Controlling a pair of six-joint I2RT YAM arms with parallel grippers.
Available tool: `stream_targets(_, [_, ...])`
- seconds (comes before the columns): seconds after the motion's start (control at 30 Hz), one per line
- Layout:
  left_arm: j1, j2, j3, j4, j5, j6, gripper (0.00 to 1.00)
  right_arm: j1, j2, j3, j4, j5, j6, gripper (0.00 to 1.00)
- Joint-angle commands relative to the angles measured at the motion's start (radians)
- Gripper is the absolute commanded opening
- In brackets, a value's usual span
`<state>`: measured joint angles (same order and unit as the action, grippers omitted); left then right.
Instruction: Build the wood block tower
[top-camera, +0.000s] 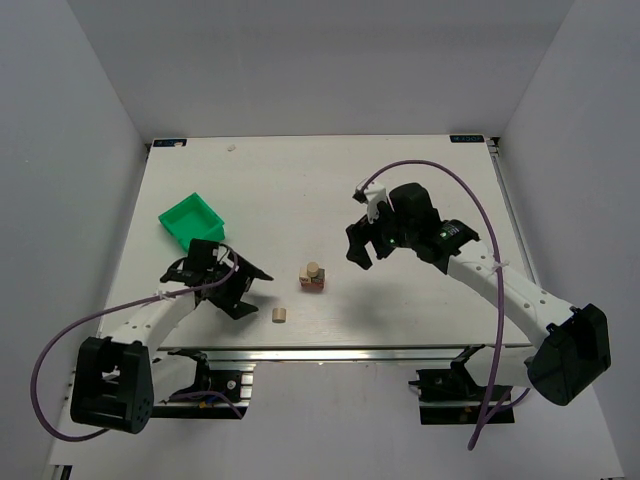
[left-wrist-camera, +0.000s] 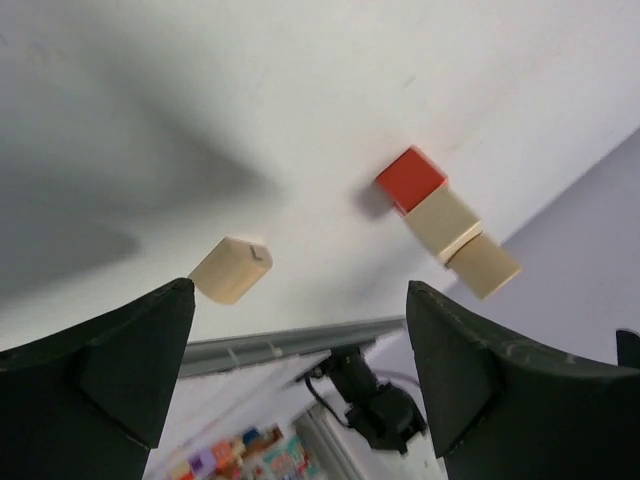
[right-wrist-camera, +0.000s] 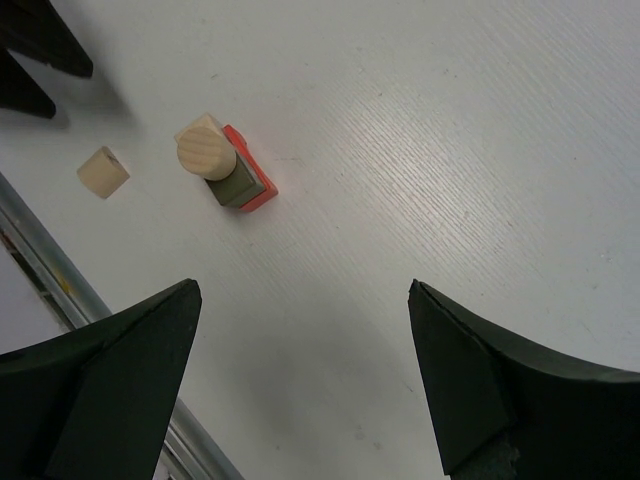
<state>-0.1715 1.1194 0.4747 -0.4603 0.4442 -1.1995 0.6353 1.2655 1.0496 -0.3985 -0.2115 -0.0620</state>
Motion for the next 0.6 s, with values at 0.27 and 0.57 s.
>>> stream_targets(0.27, [-0.011, -0.193, 0.458, -0.305, -0.737, 0.359, 0.98, 0.226, 0.055, 0.144, -0.037, -0.030, -0.343, 0.89])
stream_targets(0.57, [-0.005, -0.141, 0.469, -0.416, -0.840, 0.403, 0.98, 0.481, 0.340, 0.271, -0.036, -0.016, -0.375, 0.88])
